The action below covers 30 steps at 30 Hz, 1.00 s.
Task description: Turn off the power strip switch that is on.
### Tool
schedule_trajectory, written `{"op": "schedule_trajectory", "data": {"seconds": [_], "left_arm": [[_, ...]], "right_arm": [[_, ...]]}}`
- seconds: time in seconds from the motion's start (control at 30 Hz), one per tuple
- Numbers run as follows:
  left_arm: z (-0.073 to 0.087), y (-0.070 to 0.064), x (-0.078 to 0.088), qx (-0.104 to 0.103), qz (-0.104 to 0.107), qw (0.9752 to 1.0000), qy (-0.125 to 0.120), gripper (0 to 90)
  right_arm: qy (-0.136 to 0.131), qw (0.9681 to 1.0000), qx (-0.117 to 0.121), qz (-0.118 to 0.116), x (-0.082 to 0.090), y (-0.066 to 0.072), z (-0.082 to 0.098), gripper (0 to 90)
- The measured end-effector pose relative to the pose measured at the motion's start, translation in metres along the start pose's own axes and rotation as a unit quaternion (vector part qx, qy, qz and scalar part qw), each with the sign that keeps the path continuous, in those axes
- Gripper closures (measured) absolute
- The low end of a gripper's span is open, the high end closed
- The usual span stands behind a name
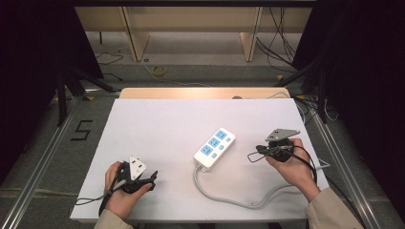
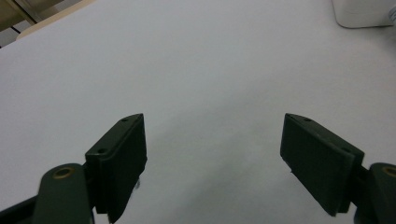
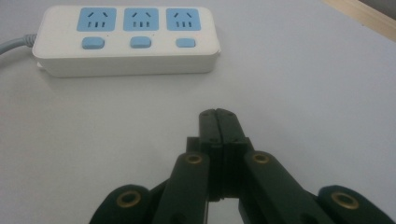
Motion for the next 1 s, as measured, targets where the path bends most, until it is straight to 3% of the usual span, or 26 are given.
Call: {"op": "schedule_trajectory", "data": {"seconds": [1.0], "left_arm": [[0.001, -0.002, -0.001, -0.007, 0.004, 1.0, 0.004, 22.5]], "right_arm": [[0.013, 0.9998, 0.01, -0.014, -0.022, 0.005, -0.02, 90.0]]}}
Point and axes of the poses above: each handheld gripper's, and its own axes: x roughly backward along the jaws, z roughly out of its underside, y roughly to its left, the point moved 5 cm from there along -x, roughly forward along the jaws, and after that the axes turned 9 degrees about -y, right-handed, at the moved point
